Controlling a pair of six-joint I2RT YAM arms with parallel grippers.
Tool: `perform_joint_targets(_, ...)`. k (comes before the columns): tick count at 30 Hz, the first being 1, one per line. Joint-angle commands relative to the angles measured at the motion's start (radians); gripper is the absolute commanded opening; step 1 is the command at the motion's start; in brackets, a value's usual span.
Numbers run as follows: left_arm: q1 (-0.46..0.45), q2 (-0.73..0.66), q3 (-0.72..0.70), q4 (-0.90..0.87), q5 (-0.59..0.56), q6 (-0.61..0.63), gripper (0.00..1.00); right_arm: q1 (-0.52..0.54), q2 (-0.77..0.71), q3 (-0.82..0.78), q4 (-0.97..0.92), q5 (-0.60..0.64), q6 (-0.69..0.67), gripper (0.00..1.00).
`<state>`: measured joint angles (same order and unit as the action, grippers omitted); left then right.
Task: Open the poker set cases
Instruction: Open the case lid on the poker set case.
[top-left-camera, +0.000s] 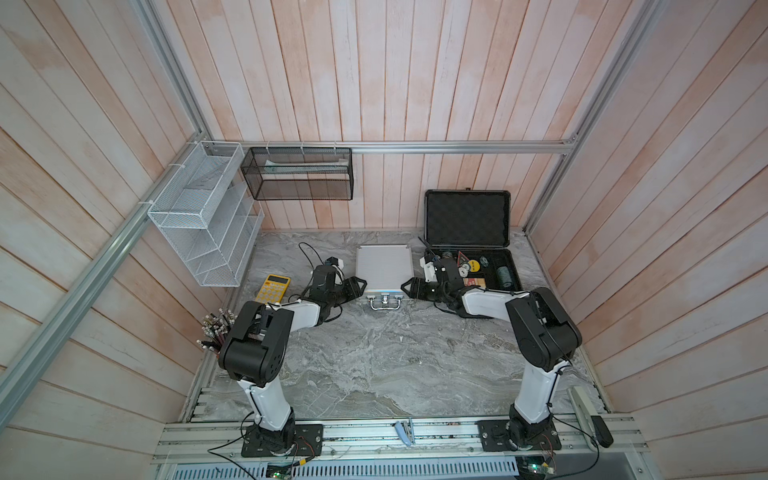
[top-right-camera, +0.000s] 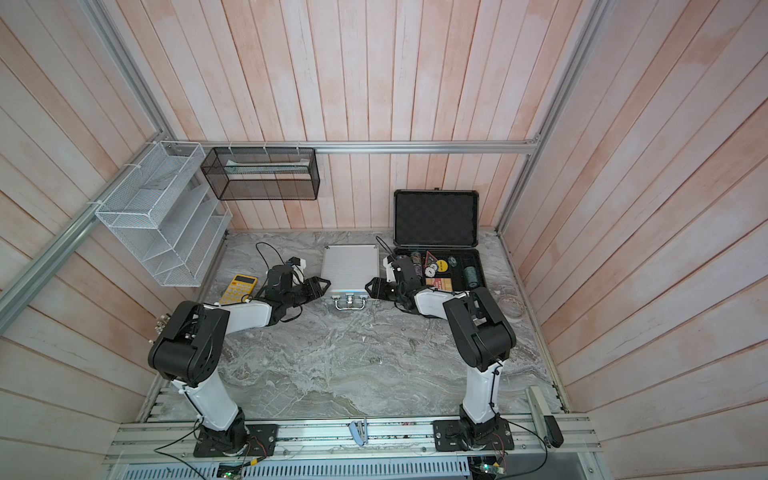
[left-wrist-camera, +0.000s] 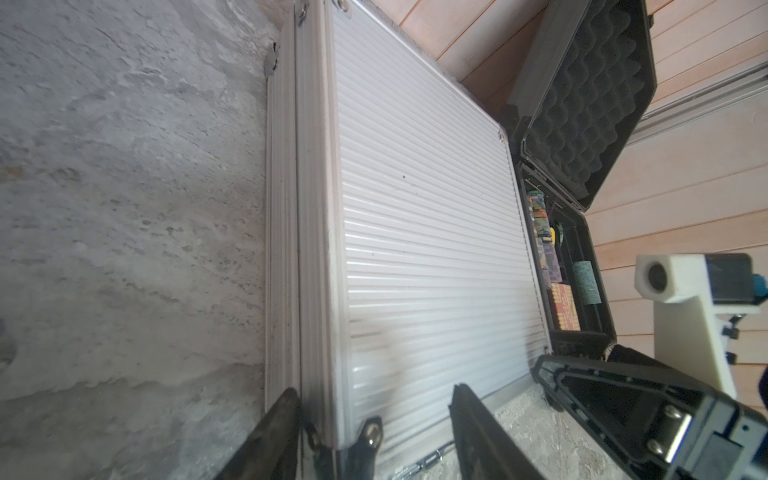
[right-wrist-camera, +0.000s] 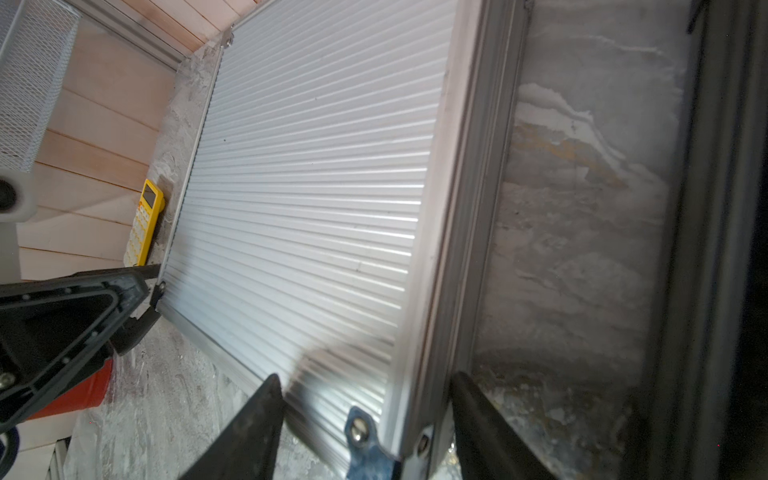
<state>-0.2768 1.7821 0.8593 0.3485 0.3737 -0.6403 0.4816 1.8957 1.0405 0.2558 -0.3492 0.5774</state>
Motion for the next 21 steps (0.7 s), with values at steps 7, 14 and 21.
perform_joint_targets(7,-0.011,-0.101,0.026,-0.010,0.045,0.015,0.60,0.043,-0.109,-0.039,0.077,-0.117,0.108,0.64)
perform_joint_targets(14,-0.015,-0.088,0.026,0.012,0.060,-0.002,0.60,0.035,-0.121,-0.083,0.161,-0.157,0.189,0.64)
perform_joint_targets(21,-0.013,-0.138,0.022,-0.026,0.030,0.029,0.61,0.004,-0.134,-0.127,0.309,-0.198,0.310,0.64)
